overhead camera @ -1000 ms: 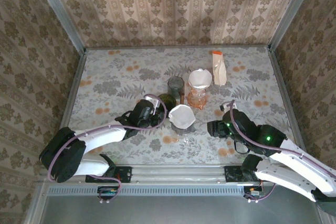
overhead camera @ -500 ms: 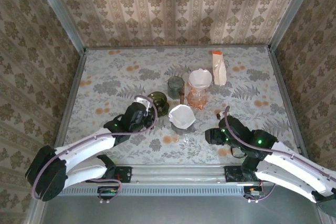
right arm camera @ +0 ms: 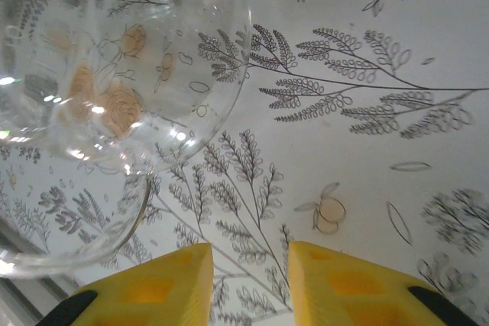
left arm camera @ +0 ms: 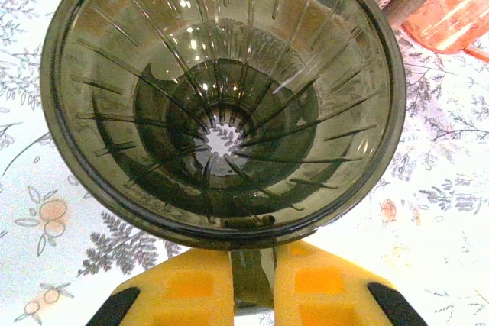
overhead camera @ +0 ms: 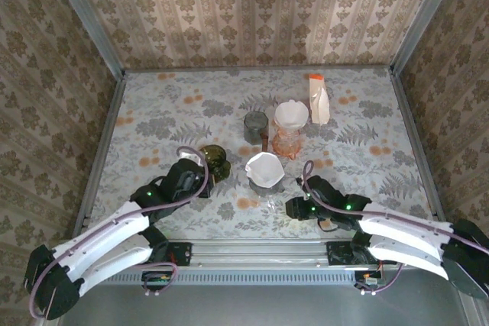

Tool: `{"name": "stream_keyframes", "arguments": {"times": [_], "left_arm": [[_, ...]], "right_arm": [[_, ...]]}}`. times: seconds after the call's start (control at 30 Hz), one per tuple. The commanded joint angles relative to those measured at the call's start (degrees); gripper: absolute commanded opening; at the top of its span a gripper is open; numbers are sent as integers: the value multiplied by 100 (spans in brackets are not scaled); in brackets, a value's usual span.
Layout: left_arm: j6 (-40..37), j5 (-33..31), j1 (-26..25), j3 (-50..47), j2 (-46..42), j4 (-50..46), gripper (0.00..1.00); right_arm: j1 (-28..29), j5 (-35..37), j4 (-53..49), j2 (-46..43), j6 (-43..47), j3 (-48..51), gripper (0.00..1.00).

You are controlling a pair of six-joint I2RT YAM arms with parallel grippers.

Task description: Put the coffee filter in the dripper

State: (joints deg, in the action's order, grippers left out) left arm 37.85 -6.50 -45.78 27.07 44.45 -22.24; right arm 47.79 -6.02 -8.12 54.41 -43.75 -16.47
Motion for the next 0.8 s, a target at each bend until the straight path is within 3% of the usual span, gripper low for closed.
{"name": "stream_keyframes", "arguments": {"times": [0.0, 0.3, 0.77], "left_arm": [[168, -107, -21, 13, -164, -301, 8], [213, -185, -19, 176, -570, -869, 7], [249, -333, 0, 424, -1126, -1742, 6]], "right_arm": [[-59, -337, 1123, 406, -261, 88, 31], [-415, -478, 1613, 845, -607, 178, 27], [-436, -736, 2686, 1834, -832, 26, 25]]}}
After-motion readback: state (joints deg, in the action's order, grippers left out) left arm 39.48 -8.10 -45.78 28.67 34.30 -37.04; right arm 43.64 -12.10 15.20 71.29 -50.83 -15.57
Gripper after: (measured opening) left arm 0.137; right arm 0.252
